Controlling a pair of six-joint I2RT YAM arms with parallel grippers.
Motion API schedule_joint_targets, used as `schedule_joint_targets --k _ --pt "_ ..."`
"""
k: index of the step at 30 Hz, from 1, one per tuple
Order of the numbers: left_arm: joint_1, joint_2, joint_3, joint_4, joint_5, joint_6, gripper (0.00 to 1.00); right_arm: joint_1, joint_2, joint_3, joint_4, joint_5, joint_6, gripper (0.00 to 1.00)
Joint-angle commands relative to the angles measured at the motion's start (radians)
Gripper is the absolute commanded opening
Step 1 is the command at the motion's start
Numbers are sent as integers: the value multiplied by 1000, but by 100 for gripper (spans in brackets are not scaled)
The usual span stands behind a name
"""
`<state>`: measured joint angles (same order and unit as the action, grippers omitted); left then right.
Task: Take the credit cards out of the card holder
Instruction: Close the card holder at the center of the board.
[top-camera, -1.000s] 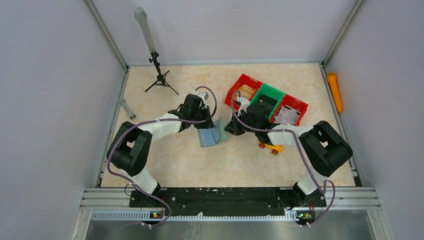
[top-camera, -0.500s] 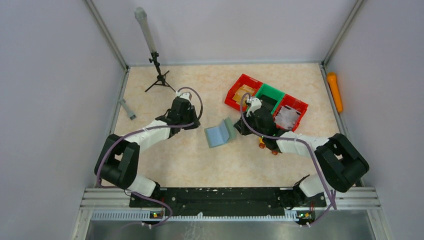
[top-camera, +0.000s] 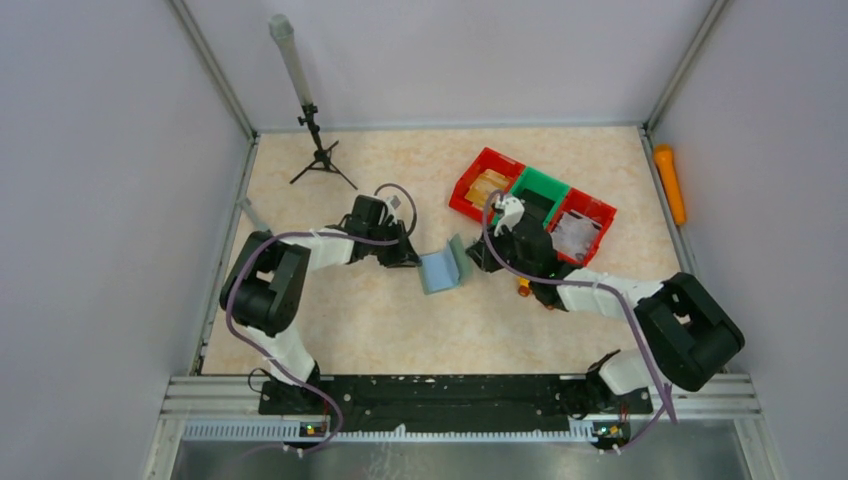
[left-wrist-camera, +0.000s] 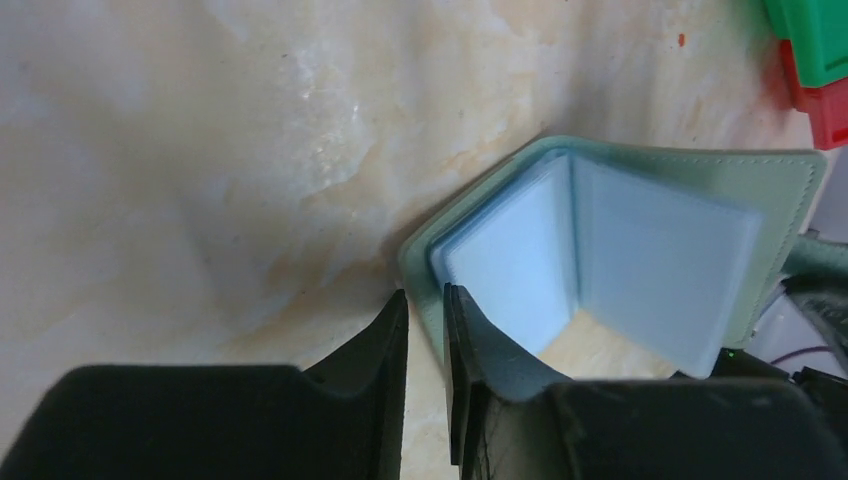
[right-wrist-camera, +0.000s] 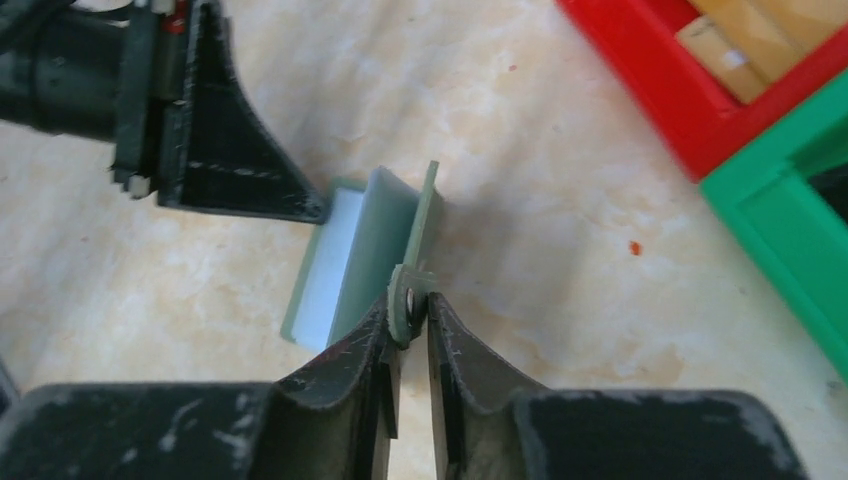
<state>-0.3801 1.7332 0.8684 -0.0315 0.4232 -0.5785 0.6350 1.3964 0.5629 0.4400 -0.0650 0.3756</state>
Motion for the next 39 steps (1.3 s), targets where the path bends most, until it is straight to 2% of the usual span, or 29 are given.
schedule_joint_targets --k 1,5,9,15,18,19,20,21,25,29,32,33,36,39 --pt "-2 58 39 20 117 -8 22 11 56 40 93 -201 -24 20" --pt "-8 72 49 15 127 -7 22 11 108 52 151 -358 -11 34" --pt "-12 77 53 13 132 -6 21 24 197 110 130 -485 -4 44" --pt "-13 75 57 4 127 -1 21 71 310 213 0 -471 -44 64" --pt "-13 72 58 -4 122 3 20 74 325 225 -18 -448 -42 76" --pt "-13 71 59 -3 121 4 20 74 327 228 -26 -443 -41 77" --pt "-12 71 58 -5 120 5 20 74 333 235 -43 -429 -43 85" --pt "-13 71 58 -5 120 5 20 74 346 249 -69 -419 -45 86" --pt "-9 50 56 -21 93 12 18 74 430 334 -201 -419 -73 85" --pt "4 -67 -4 -3 -18 17 18 74 425 328 -198 -400 -69 74" --pt "24 -170 -53 14 -99 9 20 74 413 324 -202 -380 -71 69" --pt "28 -202 -72 22 -125 5 23 74 414 325 -202 -379 -73 67" --pt "33 -286 -125 46 -208 -2 30 74 426 336 -216 -376 -73 58" --pt "34 -350 -164 89 -219 2 33 74 432 343 -227 -362 -71 42"
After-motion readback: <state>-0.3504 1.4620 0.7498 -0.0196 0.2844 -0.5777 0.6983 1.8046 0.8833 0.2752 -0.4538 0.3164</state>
